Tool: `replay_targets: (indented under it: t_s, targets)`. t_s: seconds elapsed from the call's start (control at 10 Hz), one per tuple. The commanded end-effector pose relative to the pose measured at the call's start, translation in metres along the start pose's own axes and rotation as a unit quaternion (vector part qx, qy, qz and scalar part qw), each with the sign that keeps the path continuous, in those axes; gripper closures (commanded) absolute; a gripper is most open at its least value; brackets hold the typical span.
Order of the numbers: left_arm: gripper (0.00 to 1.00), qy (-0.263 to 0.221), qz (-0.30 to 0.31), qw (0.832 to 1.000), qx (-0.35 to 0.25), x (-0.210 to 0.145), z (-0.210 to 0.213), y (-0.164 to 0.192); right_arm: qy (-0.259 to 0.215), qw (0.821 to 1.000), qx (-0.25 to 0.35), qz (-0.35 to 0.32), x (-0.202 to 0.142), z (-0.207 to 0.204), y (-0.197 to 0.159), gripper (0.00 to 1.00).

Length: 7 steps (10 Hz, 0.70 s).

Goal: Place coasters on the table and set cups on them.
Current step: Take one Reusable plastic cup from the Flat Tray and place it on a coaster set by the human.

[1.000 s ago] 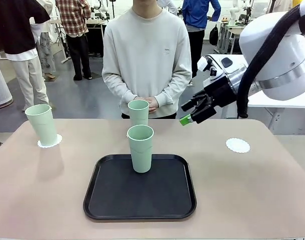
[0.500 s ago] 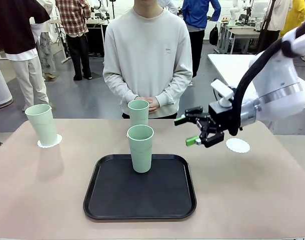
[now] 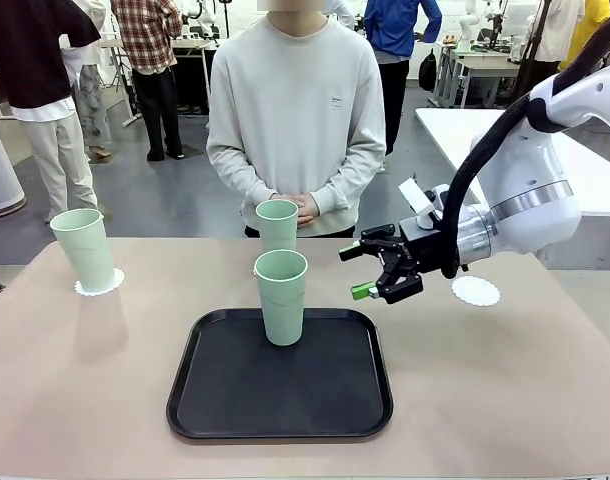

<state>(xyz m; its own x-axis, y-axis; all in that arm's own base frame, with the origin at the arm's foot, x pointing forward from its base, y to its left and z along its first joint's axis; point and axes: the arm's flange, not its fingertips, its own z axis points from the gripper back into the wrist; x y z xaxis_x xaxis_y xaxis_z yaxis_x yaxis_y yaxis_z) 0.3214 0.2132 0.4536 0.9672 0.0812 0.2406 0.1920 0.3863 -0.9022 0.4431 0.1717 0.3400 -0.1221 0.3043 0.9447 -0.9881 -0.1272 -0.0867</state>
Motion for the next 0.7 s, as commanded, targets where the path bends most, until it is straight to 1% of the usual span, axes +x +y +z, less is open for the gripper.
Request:
replay_targets:
  t_s: [0.0,0.1,0.6]
  targets:
    - [0.0,-0.005,-0.005,1.0,-0.004,-0.0005,0.0013,-0.0006,-0.008,0.999,-0.025,-0.02,-0.0033,-0.0061,0.0092,0.0]
    - [0.0,-0.005,-0.005,1.0,-0.004,-0.0005,0.0013,-0.0006,0.0,1.0,0.0,0.0,0.0,0.0,0.0,0.0]
    - [0.0,-0.005,-0.005,1.0,-0.004,-0.0005,0.0013,-0.0006,-0.001,1.0,-0.006,-0.004,-0.0012,0.0003,0.0008,0.0]
